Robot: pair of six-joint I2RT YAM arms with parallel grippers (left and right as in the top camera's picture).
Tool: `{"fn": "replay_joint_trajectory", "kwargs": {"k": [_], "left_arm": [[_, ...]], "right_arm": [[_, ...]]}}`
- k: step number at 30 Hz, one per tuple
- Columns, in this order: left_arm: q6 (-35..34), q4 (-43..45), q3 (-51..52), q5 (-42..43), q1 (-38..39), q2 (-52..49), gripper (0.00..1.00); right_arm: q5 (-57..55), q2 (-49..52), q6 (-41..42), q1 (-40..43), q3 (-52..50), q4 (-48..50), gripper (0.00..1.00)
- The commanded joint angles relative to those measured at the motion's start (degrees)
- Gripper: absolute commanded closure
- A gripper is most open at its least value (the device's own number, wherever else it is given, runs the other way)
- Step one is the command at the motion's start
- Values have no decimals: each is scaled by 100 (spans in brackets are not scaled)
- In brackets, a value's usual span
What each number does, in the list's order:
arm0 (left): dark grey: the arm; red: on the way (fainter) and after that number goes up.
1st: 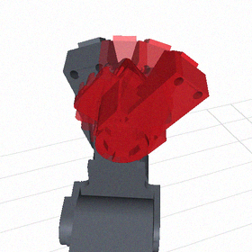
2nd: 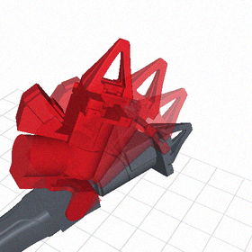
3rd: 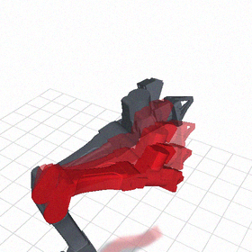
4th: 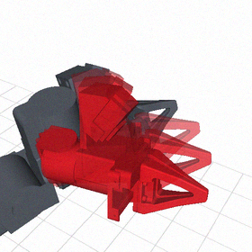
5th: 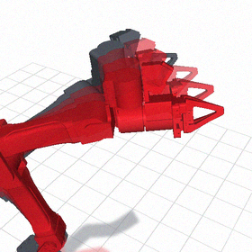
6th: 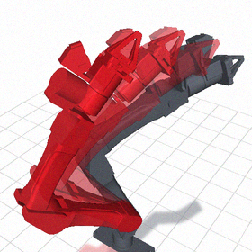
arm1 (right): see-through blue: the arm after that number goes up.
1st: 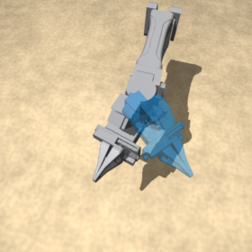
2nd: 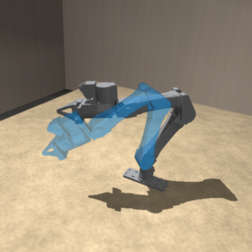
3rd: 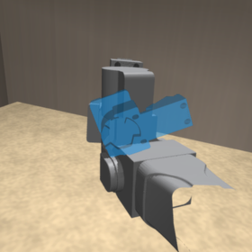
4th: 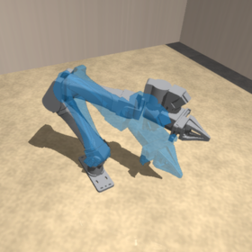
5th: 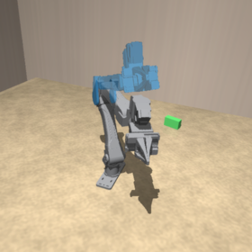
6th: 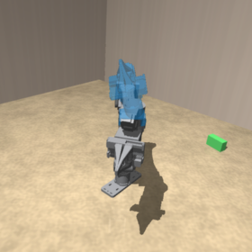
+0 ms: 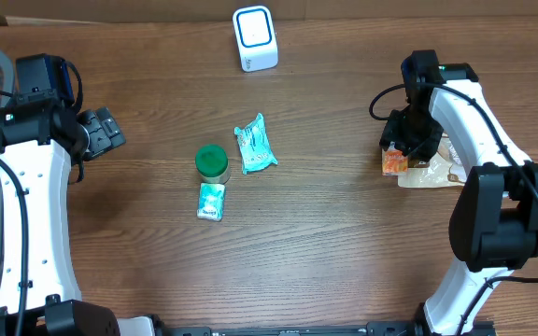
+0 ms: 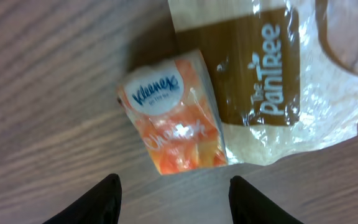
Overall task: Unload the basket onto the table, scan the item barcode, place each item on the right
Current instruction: 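Carry the orange tissue pack right and release it by the bag, then reach the right gripper to the small light-blue tissue pack and grasp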
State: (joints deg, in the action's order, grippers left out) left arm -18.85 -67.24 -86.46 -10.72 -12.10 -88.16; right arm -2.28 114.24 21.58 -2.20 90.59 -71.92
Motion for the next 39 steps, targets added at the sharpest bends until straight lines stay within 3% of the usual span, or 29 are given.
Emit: {"fn": "replay_joint_trajectory", "kwargs": {"k": [1,4,6,9,13,17,22,27,34,39], "left_arm": [[107,17,13,24,15,9,1],[107,17,13,24,15,7,1],[107,17,13,24,15,7,0],[107,17,13,26,15,7,1],[107,17,13,24,17,7,0],[107,17,13,26,15,9,0],[107,17,13,24,13,9,0],[107,17,13,24,13,7,0],[107,17,13,24,13,7,0],[107,17,13,26,13,7,0]], "right_arm": [[564,-2,-549,-11,221,-234,44],[2527,-37,-1526,-136,527,-337,45],[3521,-57,-1762,-382,581,-170,42],[3779,-44,-1729,-881,579,0,41],[3713,-33,-1241,-1775,461,313,52],[2920,-24,-2,-2686,11,1088,52],[2715,-22,970,-3576,-549,2389,52],[1495,-22,2026,-4343,-881,3213,52],[848,164,2688,-4883,-975,3685,53],[894,363,2835,-4962,-975,3786,62]]}}
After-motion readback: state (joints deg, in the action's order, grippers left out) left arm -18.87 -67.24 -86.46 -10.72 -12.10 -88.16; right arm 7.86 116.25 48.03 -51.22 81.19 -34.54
